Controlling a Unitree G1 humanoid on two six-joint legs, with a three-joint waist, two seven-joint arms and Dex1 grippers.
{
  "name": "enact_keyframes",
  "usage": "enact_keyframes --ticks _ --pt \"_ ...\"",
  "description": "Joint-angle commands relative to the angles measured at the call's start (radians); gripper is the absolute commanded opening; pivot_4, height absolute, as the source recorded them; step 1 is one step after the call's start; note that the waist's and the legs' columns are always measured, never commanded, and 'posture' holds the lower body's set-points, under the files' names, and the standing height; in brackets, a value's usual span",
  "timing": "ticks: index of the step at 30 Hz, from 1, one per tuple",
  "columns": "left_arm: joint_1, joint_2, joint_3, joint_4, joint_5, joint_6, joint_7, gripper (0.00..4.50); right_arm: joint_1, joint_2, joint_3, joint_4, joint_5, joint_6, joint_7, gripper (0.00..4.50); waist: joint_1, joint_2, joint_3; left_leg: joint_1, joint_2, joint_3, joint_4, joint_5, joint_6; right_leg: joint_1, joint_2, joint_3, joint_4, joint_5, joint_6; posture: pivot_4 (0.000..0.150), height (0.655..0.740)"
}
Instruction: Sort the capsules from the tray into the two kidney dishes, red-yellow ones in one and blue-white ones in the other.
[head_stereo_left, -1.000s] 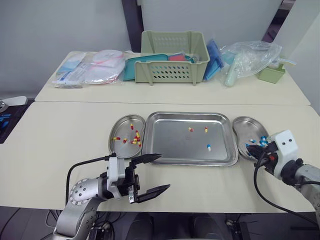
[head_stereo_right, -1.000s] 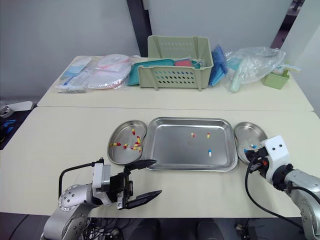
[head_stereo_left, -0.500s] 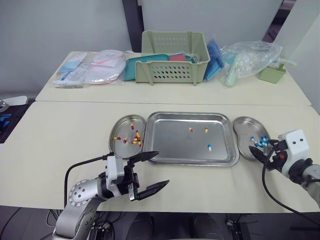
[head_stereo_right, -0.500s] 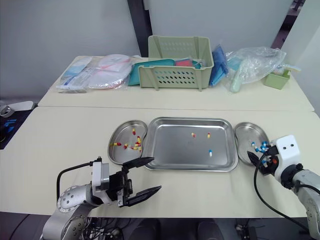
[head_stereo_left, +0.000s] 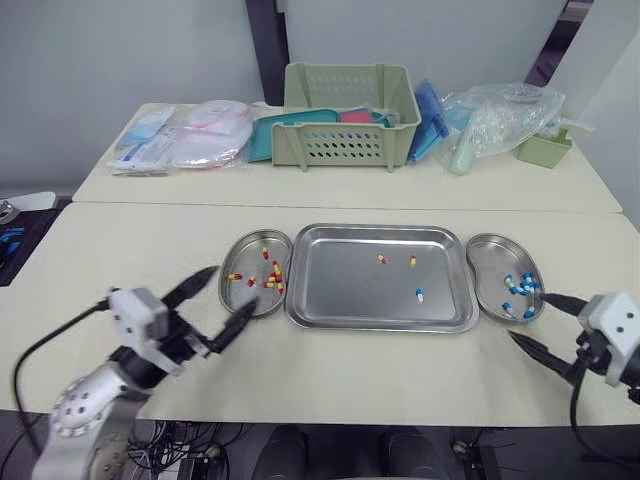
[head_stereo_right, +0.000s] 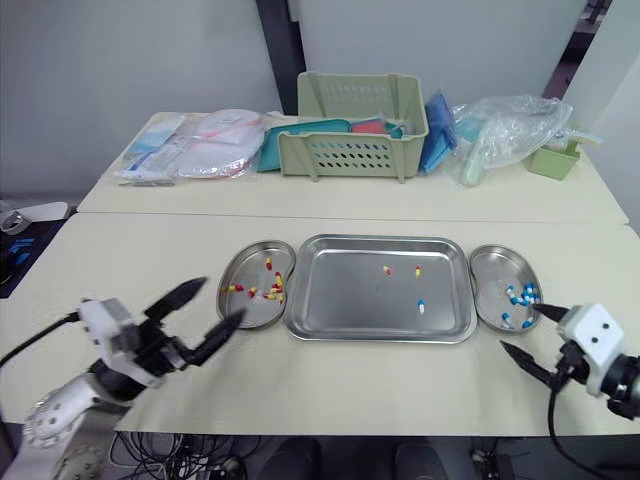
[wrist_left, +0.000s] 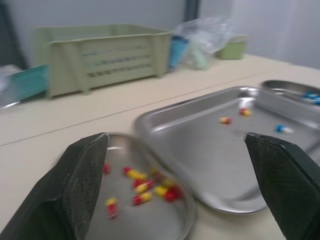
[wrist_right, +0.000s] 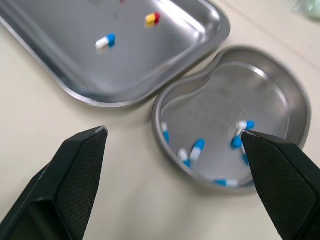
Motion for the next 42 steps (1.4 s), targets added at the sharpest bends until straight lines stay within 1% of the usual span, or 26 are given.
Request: enact_keyframes --ticks 1,7,9,13,23,26,29,32,36,42 --pt "0.068 0.062 0.14 0.123 0.021 -0.014 -0.039 4.5 0.002 -0.024 -0.041 0.017 0.032 -0.047 0.062 4.47 -0.003 0.0 0.0 0.0 0.0 0.0 0.0 0.0 0.0 0.0 0.0 0.0 0.0 0.0 0.0 0.15 0.74" --pt "0.17 0.088 0.24 0.287 0.064 -0.039 -0.067 4.5 0.02 -0.036 -0.053 0.06 0.028 -0.063 0.096 4.47 0.001 -0.003 0.002 0.0 0.0 0.001 0.0 0.0 0.0 0.0 0.0 0.0 -0.001 0.0 0.0 0.15 0.74" --pt "0.196 0.088 0.245 0.322 0.079 -0.049 -0.089 4.5 0.035 -0.038 -0.054 0.067 0.027 -0.069 0.109 4.47 0.003 -0.003 0.002 0.0 0.0 0.0 0.0 0.0 0.0 0.0 0.0 0.0 -0.001 0.0 0.0 0.15 0.74" --pt "0.21 0.082 0.243 0.335 0.095 -0.087 -0.117 4.5 0.046 -0.03 -0.06 0.067 0.026 -0.079 0.104 4.47 0.004 -0.004 0.002 -0.001 0.0 0.001 0.0 0.0 0.0 0.0 -0.001 0.0 -0.001 0.0 0.0 0.15 0.74" --pt "0.21 0.083 0.236 0.33 0.102 -0.11 -0.16 4.5 0.07 -0.025 -0.069 0.057 0.031 -0.089 0.103 4.47 0.002 -0.004 0.002 0.0 0.0 0.0 -0.001 0.0 0.0 0.0 0.0 0.0 -0.001 0.0 0.0 0.15 0.74" --pt "0.215 0.076 0.233 0.309 0.102 -0.101 -0.154 4.5 0.071 -0.013 -0.063 0.054 0.01 -0.146 0.1 4.47 0.002 -0.004 0.002 0.0 0.0 0.0 -0.001 0.0 0.0 0.0 0.0 0.0 -0.001 0.0 0.0 0.15 0.74" --pt "0.221 0.069 0.23 0.296 0.101 -0.096 -0.146 4.5 0.075 0.045 -0.023 0.006 -0.001 -0.207 0.062 4.47 0.002 -0.004 0.002 0.0 0.0 0.0 -0.001 0.0 0.0 0.0 0.0 0.0 -0.001 0.0 0.0 0.15 0.74" --pt "0.23 0.061 0.229 0.284 0.1 -0.095 -0.143 4.5 0.081 0.096 0.034 -0.05 -0.006 -0.216 0.032 4.47 0.002 -0.004 0.002 0.0 0.0 0.0 -0.001 0.0 0.0 0.0 0.0 0.0 -0.001 0.0 0.0 0.15 0.74" --pt "0.251 0.048 0.223 0.259 0.098 -0.093 -0.148 4.5 0.056 0.163 0.147 -0.104 -0.034 -0.222 -0.026 4.47 0.001 -0.005 0.001 0.0 0.001 0.0 -0.001 0.0 0.0 0.0 0.0 0.0 -0.001 0.0 0.0 0.15 0.74" --pt "0.27 0.046 0.223 0.213 0.089 -0.087 -0.158 4.5 0.021 0.181 0.232 -0.118 -0.038 -0.205 -0.058 4.47 0.001 -0.005 0.001 0.0 0.0 0.0 -0.001 0.0 0.0 0.0 0.0 0.0 -0.001 0.0 0.0 0.15 0.74"
